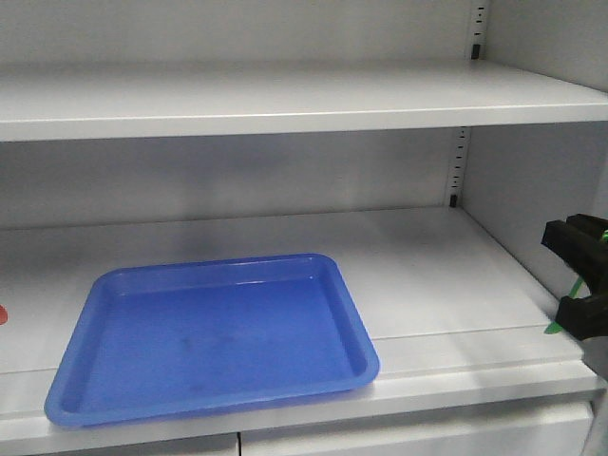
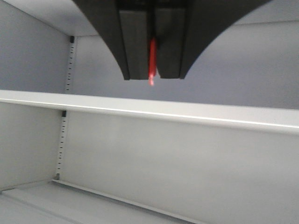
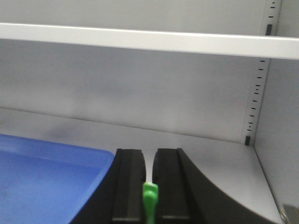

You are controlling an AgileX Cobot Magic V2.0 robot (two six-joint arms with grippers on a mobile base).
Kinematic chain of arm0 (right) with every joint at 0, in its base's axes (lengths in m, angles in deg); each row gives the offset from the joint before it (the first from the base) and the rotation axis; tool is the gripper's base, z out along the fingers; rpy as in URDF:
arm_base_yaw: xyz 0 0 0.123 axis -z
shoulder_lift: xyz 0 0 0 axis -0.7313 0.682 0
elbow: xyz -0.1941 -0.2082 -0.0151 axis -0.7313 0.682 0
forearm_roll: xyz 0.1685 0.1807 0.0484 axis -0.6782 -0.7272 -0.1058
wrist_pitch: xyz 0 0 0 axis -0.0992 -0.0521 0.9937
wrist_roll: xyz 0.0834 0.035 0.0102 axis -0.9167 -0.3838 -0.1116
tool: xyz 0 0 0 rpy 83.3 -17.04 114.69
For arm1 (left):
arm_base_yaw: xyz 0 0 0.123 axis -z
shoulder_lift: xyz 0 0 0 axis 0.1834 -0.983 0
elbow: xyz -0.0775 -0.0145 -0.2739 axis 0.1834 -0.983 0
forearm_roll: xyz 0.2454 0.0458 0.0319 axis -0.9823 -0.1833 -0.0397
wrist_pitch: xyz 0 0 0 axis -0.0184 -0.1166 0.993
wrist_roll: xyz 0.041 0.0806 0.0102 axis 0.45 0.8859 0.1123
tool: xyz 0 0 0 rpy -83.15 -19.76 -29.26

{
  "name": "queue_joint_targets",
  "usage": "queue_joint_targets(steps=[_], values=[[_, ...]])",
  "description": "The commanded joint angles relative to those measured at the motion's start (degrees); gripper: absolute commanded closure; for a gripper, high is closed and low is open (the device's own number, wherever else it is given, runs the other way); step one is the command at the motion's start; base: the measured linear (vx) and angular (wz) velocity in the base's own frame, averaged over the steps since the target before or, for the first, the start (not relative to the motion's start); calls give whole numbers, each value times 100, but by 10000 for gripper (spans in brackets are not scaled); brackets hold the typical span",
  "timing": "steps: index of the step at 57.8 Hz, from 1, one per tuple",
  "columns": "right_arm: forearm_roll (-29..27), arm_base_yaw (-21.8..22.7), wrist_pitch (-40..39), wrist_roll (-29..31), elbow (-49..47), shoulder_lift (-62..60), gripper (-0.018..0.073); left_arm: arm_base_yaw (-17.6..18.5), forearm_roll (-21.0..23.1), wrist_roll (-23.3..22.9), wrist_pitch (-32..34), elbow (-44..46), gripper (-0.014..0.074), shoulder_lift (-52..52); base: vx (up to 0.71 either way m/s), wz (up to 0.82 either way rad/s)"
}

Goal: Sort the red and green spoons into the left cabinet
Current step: 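Approach the blue tray on the cabinet shelf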

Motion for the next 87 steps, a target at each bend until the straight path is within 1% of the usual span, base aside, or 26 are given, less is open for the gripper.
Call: queue_joint_targets(steps=[1,41,87], values=[[-181,20,-173,26,-177,-103,568,16,103,-5,372,189,603,17,28,9],[-181,20,-162,20,-177,-103,568,16,103,-5,372,189,603,17,18,14],[-181,20,-162,21,-177,-103,568,16,103,-5,372,189,603,17,3,2]])
